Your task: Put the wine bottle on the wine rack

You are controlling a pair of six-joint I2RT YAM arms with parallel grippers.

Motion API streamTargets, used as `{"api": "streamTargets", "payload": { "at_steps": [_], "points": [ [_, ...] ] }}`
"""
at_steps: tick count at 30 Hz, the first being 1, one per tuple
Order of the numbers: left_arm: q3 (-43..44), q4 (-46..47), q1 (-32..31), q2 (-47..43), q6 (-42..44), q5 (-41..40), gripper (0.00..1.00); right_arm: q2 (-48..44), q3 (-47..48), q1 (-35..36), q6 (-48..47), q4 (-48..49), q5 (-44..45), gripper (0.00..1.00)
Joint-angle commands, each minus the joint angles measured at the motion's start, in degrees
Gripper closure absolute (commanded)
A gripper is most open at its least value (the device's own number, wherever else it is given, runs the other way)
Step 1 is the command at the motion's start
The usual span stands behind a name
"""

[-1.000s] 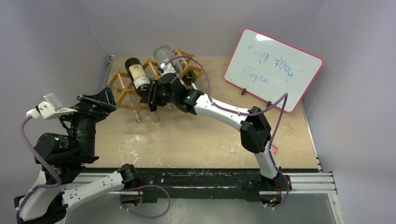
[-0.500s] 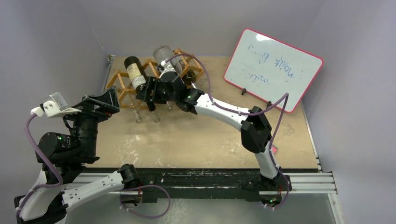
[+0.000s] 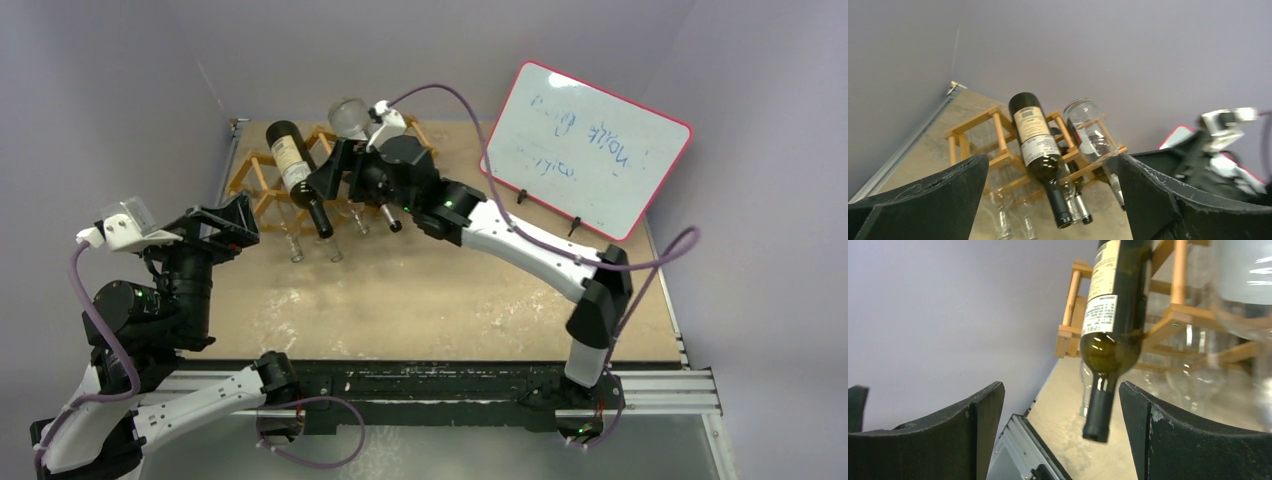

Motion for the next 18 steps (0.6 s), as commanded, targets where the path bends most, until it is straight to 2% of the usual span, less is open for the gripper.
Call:
{"api": "streamTargets", "payload": {
  "at_steps": [1,3,6,12,18],
  "points": [
    [-0.19,-6.19,0.11,1.87,-0.50,-4.36,0.00,-11.36,-7.77,0.06,-7.36,0.90,6.51,0.13],
    [-0.57,-8.90,0.12,2.42,-2.03,-4.79,0.00,-16.44,-12.91,0.07,-11.06,0.99,10.16,0.09],
    [-1.26,-11.69,0.12,3.00,-4.48,-4.61,0.00,-22.24,-16.68,0.04,-14.29,-5.07,19.71,0.06],
    [-0.68,-14.51,0.12,3.48,-6.65,-0.93,0.00,-32.52,-20.41,0.03,-17.77,-18.85,34.46,0.06],
    [2.88,-17.08,0.11,3.11,-7.76,1.00,0.00,-41.96,-23.98,0.02,-20.53,-26.24,43.03,0.06]
  ]
}}
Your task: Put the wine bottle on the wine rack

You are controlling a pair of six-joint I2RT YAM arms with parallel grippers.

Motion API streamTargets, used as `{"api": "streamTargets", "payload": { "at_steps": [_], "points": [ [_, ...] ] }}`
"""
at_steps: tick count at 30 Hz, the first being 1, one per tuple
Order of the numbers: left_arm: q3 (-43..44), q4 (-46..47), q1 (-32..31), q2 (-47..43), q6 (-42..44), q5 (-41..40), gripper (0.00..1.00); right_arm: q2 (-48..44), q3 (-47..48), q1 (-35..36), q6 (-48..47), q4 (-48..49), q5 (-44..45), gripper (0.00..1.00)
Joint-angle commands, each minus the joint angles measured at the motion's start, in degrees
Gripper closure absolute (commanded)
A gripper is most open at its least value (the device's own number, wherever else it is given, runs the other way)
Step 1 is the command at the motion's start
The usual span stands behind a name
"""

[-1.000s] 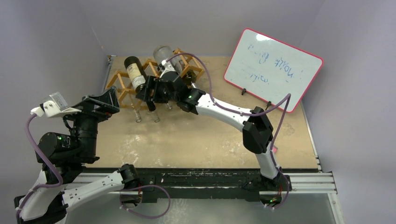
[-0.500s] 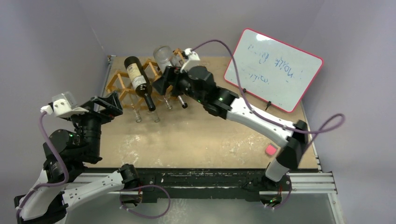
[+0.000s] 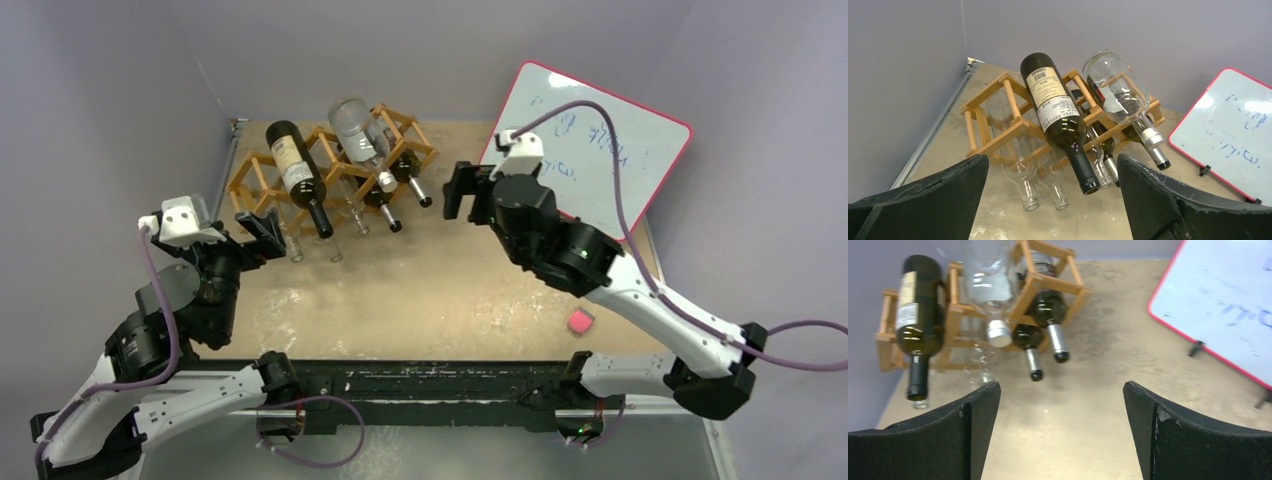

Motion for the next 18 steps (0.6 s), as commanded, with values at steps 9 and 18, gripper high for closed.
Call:
{"api": "streamTargets", "payload": {
  "at_steps": [9,18],
  "points": [
    [11.34,-1.01,0.07,-1.91,1.16,3.32,0.00,-17.79,-4.03,0.02,-4.99,-6.86,14.73,0.06],
    [13.60,0.18,0.14,-2.60,3.28,4.41,0.00,-21.74,-5.50,0.10,-5.02,-3.97,14.73,0.06]
  ]
}}
